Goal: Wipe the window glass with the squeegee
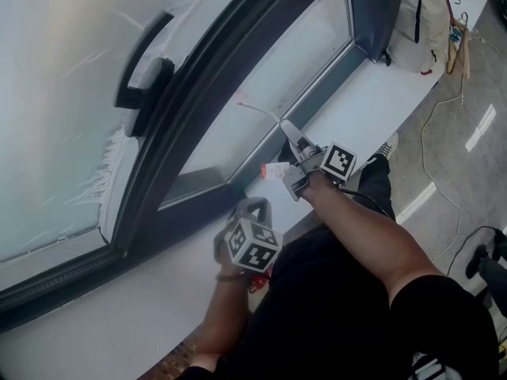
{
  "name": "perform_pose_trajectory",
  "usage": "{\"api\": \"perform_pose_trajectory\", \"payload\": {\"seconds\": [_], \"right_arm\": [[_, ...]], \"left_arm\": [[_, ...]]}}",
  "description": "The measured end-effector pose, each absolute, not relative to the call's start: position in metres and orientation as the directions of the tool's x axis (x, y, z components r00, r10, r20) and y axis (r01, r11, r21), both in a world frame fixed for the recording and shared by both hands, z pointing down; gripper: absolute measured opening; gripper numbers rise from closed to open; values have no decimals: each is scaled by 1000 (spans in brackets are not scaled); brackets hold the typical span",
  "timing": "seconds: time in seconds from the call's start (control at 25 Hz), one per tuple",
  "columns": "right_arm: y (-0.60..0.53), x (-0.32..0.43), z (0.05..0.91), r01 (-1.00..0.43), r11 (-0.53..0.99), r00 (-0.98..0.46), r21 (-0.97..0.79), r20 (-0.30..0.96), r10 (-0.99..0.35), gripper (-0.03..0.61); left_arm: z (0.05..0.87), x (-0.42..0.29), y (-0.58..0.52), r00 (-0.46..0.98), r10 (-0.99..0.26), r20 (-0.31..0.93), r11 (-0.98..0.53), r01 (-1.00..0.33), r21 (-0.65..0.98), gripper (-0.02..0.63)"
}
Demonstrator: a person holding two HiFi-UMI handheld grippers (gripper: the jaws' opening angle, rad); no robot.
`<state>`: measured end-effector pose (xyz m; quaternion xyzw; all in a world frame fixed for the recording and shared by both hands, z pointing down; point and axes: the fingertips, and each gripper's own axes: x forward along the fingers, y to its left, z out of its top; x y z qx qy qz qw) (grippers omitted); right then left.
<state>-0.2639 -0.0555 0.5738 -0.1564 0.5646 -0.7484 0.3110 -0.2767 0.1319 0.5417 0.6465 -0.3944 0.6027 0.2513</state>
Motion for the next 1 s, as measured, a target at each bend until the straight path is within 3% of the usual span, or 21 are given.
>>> {"api": "perform_pose_trajectory", "payload": {"seconds": [0.52,1.0], "right_arm": [[-87,-221,593,289,-178,-725,-941,-93,-682,130],[-222,-61,676,177,-169,-456,-970,71,-887,130]], "left_arm": [[548,-259,108,-27,-182,983,-596,-792,-132,0],[572,-211,43,31,-144,989,-652,-755,-71,0]]}}
